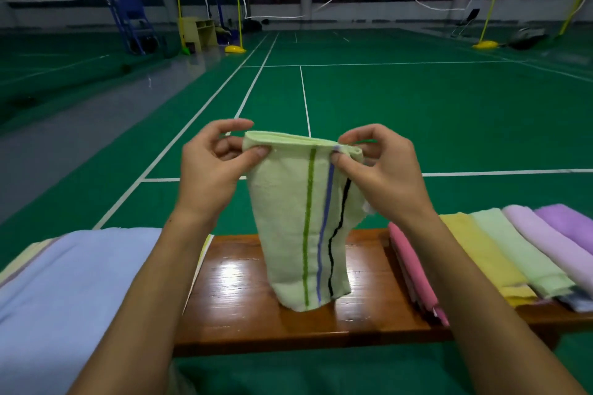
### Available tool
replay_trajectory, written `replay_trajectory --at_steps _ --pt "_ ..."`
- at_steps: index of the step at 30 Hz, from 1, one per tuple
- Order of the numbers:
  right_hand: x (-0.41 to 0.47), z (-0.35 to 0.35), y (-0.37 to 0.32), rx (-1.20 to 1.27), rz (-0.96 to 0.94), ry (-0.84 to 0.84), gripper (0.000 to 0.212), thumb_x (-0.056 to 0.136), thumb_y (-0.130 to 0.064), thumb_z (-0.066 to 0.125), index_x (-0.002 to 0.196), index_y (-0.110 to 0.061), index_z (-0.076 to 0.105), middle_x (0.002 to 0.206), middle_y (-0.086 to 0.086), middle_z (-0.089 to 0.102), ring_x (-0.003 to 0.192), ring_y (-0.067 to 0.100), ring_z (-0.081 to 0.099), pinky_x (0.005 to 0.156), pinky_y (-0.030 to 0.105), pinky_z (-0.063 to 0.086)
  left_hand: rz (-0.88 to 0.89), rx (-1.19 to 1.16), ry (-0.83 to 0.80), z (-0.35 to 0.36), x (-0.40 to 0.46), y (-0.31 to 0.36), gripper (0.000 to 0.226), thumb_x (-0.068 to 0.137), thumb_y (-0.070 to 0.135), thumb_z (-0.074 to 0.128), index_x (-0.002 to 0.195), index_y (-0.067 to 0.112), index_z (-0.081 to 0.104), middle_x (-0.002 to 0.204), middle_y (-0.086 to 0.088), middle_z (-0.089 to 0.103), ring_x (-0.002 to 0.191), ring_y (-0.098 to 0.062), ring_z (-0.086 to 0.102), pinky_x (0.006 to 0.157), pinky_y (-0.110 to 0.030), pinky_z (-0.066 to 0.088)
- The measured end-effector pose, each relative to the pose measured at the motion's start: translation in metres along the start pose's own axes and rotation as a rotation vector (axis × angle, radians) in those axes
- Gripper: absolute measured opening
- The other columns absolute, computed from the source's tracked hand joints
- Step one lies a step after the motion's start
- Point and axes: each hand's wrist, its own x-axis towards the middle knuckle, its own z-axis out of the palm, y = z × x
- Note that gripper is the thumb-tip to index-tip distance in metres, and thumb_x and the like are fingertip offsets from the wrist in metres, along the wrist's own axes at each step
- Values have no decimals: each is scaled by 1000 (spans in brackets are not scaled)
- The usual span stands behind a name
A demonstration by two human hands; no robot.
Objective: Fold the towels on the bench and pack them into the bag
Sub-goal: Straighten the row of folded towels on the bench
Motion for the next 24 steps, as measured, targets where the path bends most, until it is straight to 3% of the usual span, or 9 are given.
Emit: replay_trajectory --at_steps 2,4,8,12,15,20,22,24 --pt "-6 -6 -10 128 74 -28 28 87 -12 83 110 -18 68 86 5 80 76 20 73 78 54 60 -42 1 -35 0 -3 6 29 85 2 83 112 1 71 94 -7 76 88 -16 72 88 -34 61" --pt "-13 -12 -22 207 118 -23 34 89 -12 81 117 -20 64 86 6 81 80 31 77 77 56 61 -51 25 -123 -1 -7 14 24 90 8 78 110 -2 67 96 -7 74 90 -15 71 86 -32 61" --pt "-28 -22 -39 260 146 -84 37 93 -10 78 124 -20 59 87 8 81 81 31 78 77 56 61 -67 23 -231 -6 -23 33 22 96 14 70 109 2 57 89 -5 78 79 -14 71 67 -25 58" --pt "-37 -28 -48 296 122 -106 32 95 -10 76 122 -19 60 76 8 78 63 28 71 58 39 56 -122 -105 -230 -9 -37 48 29 89 19 73 108 5 56 82 -8 78 66 -18 68 56 -28 53" --pt "-36 -28 -45 331 146 -121 29 95 -11 77 120 -17 63 69 5 73 59 22 65 55 31 52 -188 -206 -226 -12 -37 47 21 88 15 71 101 10 57 77 -6 76 59 -14 66 50 -22 53" --pt "-21 -9 17 102 134 -192 26 94 -19 78 116 -25 65 62 -3 56 56 14 47 56 25 34 -245 18 -203 -11 -31 1 19 90 14 77 96 8 60 84 -11 79 66 -17 68 53 -25 52" --pt "-17 5 50 -31 139 -244 27 96 -17 75 119 -25 64 60 -14 57 49 2 43 53 20 35 -254 112 -191 -7 -29 -30 19 90 11 80 91 6 61 77 -4 74 62 -12 63 49 -23 46" --pt "-16 22 81 -165 141 -279 27 96 -19 73 119 -30 62 74 -11 64 57 2 51 61 27 42 -306 166 -151 -2 -28 -61 21 87 10 84 89 6 63 75 2 69 56 -5 58 45 -20 42"
